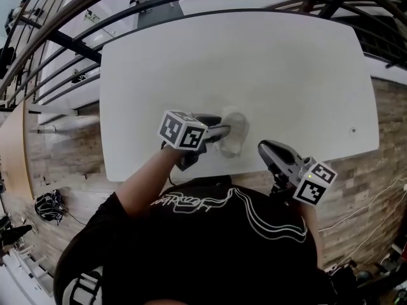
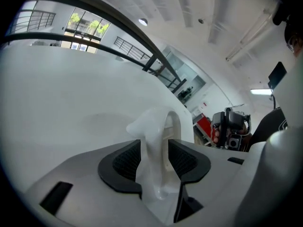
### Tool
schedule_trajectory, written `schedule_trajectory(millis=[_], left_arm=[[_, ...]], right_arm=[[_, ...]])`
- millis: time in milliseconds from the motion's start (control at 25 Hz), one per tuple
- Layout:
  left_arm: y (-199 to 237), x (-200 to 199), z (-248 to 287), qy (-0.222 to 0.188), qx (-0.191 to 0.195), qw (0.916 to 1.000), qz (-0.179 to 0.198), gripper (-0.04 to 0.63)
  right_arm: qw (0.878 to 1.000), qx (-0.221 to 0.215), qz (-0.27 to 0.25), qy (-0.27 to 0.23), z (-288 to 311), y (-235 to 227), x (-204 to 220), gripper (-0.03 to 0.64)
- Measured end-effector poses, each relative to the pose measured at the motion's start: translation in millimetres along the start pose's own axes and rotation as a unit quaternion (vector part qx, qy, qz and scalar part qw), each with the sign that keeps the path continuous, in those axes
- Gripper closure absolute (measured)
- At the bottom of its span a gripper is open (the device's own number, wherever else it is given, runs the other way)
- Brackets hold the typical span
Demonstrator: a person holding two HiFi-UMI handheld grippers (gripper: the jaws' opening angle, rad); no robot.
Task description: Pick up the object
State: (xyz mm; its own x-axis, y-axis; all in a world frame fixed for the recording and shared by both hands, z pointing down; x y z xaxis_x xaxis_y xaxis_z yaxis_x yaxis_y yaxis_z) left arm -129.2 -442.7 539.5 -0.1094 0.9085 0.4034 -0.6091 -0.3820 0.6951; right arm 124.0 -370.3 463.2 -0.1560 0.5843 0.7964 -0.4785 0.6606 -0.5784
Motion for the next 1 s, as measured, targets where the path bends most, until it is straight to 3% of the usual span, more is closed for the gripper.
schedule_trajectory(millis=[240, 1000], left_arm=[[1.9, 0.3, 4.0, 0.003, 0.019, 0.9997, -0.015, 0.460], [1.3, 0.5, 2.9, -0.023, 0.020, 0.9985, -0.046, 0.479]], right_arm=[[1.000, 0.001, 0.008, -0.003, 1.0, -2.5, 3.6, 0.589], [1.000, -0.001, 0.009, 0.011, 1.2, -4.0, 3.8, 0.589]])
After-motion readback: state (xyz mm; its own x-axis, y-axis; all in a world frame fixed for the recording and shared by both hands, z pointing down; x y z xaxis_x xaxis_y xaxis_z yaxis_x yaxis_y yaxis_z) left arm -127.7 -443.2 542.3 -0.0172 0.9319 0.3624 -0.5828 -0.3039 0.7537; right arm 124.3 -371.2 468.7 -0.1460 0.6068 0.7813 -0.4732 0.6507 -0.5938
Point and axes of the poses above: the fingertips, and each gripper's own axes: z forward along the fingers, y to its left, x out of its underside, the point moved 10 cm from there along -z, backward along the fingers, and after that the axes turned 11 degrees about -z, right-handed, at the moved point
